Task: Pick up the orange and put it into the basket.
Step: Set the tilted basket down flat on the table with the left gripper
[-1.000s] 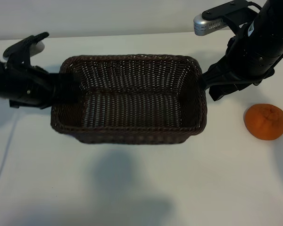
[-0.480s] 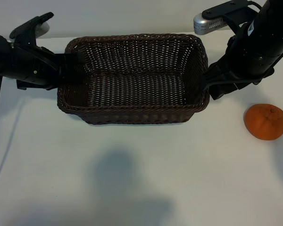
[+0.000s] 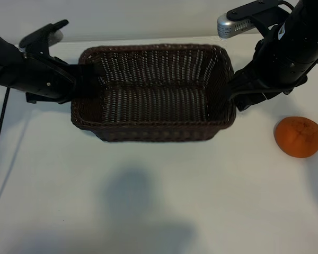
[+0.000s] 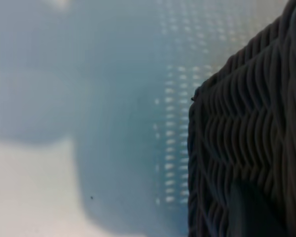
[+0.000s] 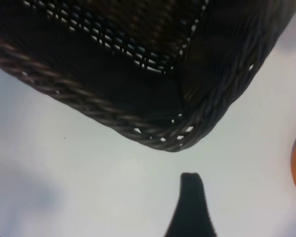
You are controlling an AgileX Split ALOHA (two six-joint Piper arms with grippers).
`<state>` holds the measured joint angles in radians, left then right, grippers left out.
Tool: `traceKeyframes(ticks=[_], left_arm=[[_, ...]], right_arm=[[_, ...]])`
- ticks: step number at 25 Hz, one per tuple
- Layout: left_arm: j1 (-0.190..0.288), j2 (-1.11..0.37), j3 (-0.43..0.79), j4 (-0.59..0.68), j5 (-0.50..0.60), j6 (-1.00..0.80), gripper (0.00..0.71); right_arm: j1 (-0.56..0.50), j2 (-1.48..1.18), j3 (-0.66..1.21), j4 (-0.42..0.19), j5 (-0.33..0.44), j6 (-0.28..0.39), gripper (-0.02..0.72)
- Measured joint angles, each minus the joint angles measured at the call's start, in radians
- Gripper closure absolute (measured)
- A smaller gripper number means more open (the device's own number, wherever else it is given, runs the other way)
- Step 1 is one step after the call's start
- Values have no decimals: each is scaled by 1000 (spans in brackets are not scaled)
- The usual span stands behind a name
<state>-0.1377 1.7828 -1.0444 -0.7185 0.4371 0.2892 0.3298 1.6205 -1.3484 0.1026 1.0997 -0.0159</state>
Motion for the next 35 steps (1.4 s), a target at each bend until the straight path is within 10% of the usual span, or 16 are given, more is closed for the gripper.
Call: traceKeyframes(ticks=[35], left_arm=[[-12, 69, -2, 0, -6, 19, 561]], right_arm=[[0, 0, 0, 0, 0, 0, 177]])
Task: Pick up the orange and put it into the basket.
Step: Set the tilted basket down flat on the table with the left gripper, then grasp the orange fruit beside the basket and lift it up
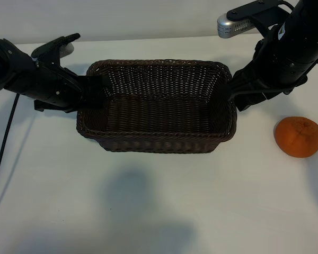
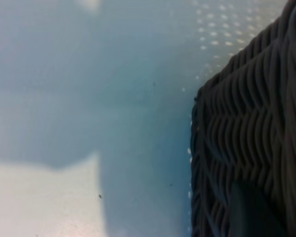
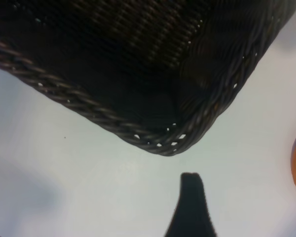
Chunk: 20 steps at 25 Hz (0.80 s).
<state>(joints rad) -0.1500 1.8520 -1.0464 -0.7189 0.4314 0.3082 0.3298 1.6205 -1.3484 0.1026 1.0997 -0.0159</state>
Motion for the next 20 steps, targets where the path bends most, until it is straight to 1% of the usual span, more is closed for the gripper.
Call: traceKeyframes(ticks=[3, 5, 6, 8, 10, 12, 14, 16, 20], left_arm=[[0, 1, 0, -2, 3, -13, 555], [0, 1, 0, -7, 8, -16, 522], [0, 1, 0, -11, 12, -16, 485], [0, 1, -2, -16, 23, -20, 387], [0, 1, -2, -21, 27, -22, 267], [0, 1, -2, -22, 27, -23, 168], [0, 1, -2, -22, 28, -23, 95], [0, 0, -2, -22, 29, -23, 65], [0, -22, -2, -18, 31, -30, 55]], right_arm=[[0, 0, 0, 0, 0, 0, 177], [0, 0, 0, 0, 1, 0, 177], [0, 0, 0, 0, 1, 0, 177], [0, 0, 0, 0, 2, 0, 177], [0, 0, 0, 0, 4, 0, 177], [0, 0, 0, 0, 6, 0, 177], [0, 0, 0, 0, 8, 0, 177], [0, 0, 0, 0, 9, 0, 177], [0, 0, 0, 0, 9, 0, 177]])
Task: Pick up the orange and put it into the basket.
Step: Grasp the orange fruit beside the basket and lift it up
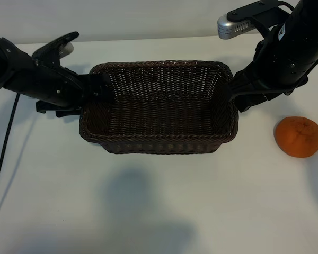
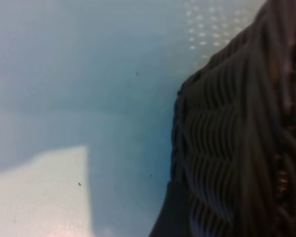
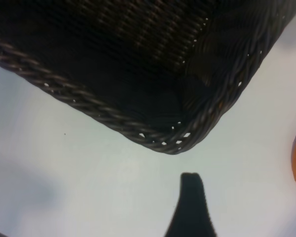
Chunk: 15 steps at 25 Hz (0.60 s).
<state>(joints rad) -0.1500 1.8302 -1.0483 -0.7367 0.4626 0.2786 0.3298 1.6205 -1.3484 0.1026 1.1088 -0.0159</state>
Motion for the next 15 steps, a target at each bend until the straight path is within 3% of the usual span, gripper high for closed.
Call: traceKeyframes(ticks=[8, 15], left_arm=[[0, -62, 0, 143, 32, -117, 55], [0, -137, 0, 166, 78, -132, 65]], right_arm=[[0, 0, 0, 0, 4, 0, 177], [0, 0, 0, 0, 6, 0, 177]])
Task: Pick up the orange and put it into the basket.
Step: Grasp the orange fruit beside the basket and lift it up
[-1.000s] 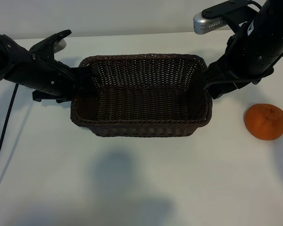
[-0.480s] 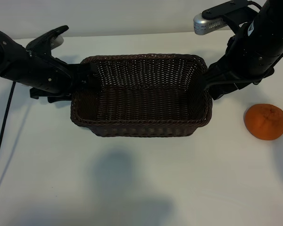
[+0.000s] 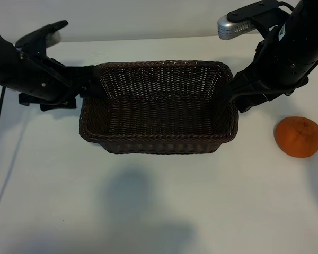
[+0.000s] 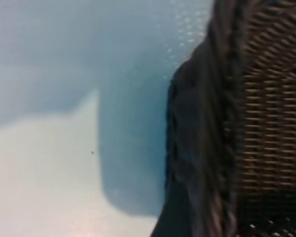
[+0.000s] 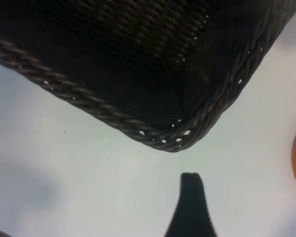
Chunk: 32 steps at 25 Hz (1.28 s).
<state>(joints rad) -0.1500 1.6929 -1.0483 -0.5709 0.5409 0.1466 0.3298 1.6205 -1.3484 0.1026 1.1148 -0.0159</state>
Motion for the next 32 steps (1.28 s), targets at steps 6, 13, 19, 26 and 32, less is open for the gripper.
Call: traceKeyframes(ticks=[6, 13, 19, 26, 32], left_arm=[[0, -69, 0, 10, 48, 0, 70], [0, -151, -21, 118, 114, -68, 85], [0, -198, -109, 390, 241, -214, 100], [57, -267, -165, 595, 378, -306, 109], [234, -345, -169, 606, 437, -261, 112]], right_arm=[[0, 0, 0, 1, 1, 0, 177], [0, 0, 0, 1, 3, 0, 177], [0, 0, 0, 1, 5, 0, 177], [0, 0, 0, 1, 5, 0, 177], [0, 0, 0, 2, 7, 0, 177]])
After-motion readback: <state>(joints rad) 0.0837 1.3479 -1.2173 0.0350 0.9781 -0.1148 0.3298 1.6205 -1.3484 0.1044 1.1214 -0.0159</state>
